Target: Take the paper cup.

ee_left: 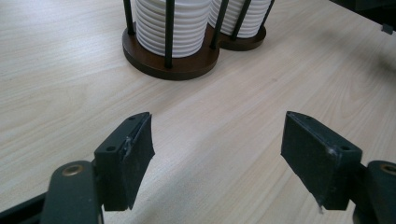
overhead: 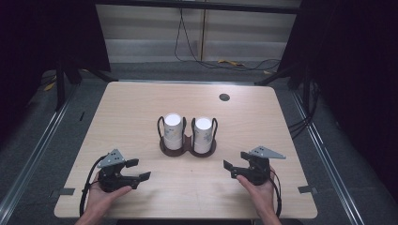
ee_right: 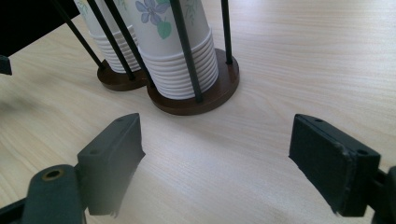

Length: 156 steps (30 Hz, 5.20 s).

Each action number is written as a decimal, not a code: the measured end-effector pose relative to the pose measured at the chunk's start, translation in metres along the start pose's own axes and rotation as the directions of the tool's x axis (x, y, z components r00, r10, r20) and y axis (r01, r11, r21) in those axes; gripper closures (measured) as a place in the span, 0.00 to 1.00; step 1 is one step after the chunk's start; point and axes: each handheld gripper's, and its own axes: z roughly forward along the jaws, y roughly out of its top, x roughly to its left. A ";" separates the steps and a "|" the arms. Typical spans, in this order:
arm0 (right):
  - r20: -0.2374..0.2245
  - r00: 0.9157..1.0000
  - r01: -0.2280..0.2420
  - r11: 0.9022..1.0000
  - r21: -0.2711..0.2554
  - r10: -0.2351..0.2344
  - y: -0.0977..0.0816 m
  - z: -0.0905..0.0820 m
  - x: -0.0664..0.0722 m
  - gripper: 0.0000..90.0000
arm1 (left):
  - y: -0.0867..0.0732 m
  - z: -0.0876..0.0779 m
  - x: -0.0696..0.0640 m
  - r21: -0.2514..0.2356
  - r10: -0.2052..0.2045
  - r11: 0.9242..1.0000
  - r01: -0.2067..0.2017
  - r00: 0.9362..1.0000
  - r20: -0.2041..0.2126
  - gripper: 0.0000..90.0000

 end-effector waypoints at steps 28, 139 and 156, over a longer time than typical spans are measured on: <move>-0.133 0.985 0.119 0.991 0.057 -0.110 0.025 0.012 0.029 0.33 | 0.001 0.002 -0.005 0.023 0.035 0.999 -0.035 0.999 0.000 0.28; -0.369 0.853 0.513 0.720 0.467 -0.369 0.202 0.172 0.115 0.33 | 0.001 0.002 -0.003 0.042 0.025 0.999 -0.026 0.999 0.021 0.26; -0.373 0.849 0.522 0.704 0.482 -0.374 0.200 0.176 0.115 0.39 | 0.001 0.002 -0.003 0.046 0.023 0.999 -0.024 0.999 0.024 0.26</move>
